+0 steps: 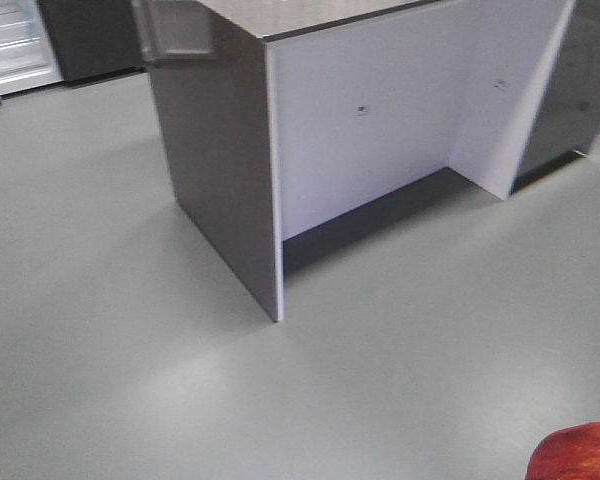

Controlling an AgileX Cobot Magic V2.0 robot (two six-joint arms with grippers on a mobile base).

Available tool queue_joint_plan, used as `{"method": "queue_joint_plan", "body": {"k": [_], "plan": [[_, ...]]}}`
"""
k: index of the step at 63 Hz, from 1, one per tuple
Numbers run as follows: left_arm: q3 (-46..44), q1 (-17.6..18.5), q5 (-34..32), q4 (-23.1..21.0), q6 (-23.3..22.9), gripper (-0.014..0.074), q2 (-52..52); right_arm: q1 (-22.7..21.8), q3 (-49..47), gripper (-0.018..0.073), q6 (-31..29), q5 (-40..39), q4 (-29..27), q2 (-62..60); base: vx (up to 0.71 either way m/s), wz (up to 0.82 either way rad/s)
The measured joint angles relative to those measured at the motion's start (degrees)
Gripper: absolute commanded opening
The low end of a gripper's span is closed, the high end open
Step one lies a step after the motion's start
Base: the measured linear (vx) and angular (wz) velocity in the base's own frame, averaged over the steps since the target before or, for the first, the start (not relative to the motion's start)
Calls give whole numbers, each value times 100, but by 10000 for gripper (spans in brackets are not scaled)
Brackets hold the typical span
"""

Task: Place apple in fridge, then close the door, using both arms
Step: 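Hold the apple in the right gripper while driving away from the counter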

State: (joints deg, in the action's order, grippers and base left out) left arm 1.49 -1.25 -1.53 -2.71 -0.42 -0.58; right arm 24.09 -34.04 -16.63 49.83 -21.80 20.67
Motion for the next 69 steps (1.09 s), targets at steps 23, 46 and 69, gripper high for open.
{"method": "queue_joint_plan", "body": {"k": [23, 46, 69], "plan": [[0, 0, 0, 0, 0, -6, 0, 0, 0, 401, 0, 0, 0, 0, 1, 47], [0, 0, 0, 0, 0, -6, 0, 0, 0, 401, 0, 0, 0, 0, 2, 44], [0, 0, 0, 0, 0, -6, 0, 0, 0, 401, 0, 0, 0, 0, 7, 31]]}}
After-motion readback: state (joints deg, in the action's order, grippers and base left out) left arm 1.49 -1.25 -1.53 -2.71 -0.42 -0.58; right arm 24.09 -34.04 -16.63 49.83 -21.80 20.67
